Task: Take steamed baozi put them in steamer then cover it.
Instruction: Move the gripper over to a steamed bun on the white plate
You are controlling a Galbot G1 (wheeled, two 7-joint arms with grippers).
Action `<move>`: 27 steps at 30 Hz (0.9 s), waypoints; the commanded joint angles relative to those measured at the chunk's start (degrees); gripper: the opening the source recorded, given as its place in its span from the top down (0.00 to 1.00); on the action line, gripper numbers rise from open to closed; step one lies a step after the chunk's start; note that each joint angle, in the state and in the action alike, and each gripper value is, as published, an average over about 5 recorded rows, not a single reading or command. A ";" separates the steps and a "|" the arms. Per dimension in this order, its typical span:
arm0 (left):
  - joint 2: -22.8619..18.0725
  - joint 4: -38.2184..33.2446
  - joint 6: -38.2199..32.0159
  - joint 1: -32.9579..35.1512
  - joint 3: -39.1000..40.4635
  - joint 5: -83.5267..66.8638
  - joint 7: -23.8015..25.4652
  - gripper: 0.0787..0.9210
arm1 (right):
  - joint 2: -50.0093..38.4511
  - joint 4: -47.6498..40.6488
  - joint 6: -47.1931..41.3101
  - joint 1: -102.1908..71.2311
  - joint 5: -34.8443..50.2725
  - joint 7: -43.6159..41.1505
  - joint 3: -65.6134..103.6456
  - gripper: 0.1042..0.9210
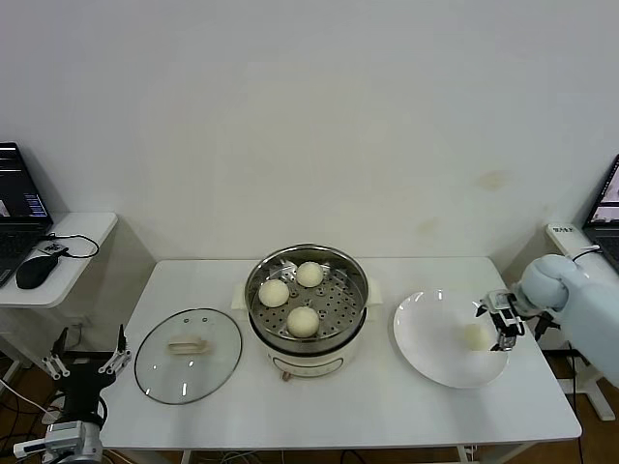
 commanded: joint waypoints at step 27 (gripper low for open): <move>-0.24 0.41 -0.31 0.19 -0.12 -0.10 -0.11 0.12 | 5.99 -6.11 -1.09 -1.51 -4.83 0.72 2.44 0.34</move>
